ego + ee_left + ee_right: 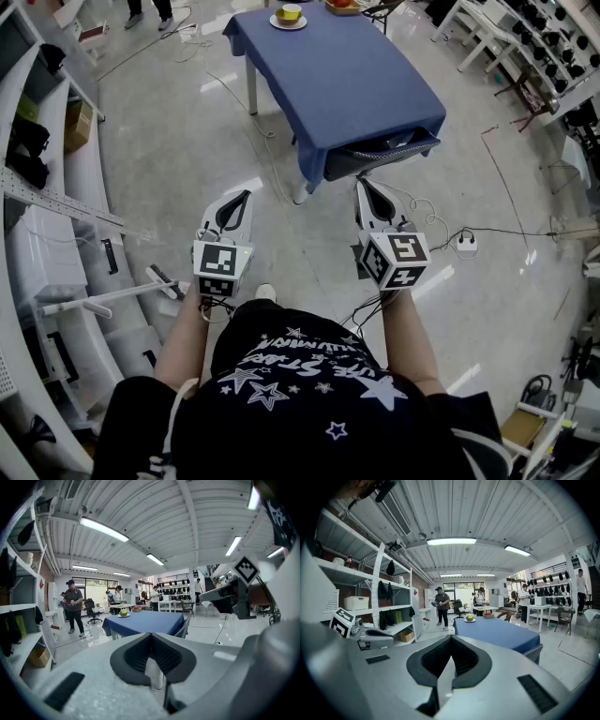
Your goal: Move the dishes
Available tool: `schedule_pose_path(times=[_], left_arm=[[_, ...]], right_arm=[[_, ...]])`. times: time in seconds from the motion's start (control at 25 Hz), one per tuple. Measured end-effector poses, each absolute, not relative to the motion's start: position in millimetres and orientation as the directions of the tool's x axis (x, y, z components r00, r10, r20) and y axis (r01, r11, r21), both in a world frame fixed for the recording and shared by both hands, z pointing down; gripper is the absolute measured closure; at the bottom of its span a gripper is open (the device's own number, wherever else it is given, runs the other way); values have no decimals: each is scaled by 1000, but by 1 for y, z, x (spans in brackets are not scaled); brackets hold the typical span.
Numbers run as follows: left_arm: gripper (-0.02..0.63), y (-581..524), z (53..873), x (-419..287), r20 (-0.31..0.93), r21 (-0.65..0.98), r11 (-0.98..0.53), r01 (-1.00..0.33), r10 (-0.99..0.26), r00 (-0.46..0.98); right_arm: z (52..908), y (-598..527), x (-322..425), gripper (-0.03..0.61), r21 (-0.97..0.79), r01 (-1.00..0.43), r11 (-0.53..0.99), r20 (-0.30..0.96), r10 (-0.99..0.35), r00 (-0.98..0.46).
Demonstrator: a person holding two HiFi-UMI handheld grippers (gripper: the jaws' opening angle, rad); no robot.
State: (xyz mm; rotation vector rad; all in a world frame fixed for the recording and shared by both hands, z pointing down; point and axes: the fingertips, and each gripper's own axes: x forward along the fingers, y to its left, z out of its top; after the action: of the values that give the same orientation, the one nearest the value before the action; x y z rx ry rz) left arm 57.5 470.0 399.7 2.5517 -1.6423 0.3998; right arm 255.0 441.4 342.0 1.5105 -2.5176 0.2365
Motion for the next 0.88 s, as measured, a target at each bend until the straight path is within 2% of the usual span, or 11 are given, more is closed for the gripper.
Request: schedule_pose_path(times=[0.44,0.68,0.88], left_arm=[[594,454,394,22,234,37,-362,-931,-903,360],[594,461,400,0,251,108,-334,-936,-902,351],[594,453,397,-18,218,133,-330,-935,-910,352]], right_arm=[[349,428,232,575,-39,-880,473,257,-847,-466],[340,415,223,575,-48,-884,464,222,-858,-463],[342,402,208,573,-65,-899,432,209,-875,-436]])
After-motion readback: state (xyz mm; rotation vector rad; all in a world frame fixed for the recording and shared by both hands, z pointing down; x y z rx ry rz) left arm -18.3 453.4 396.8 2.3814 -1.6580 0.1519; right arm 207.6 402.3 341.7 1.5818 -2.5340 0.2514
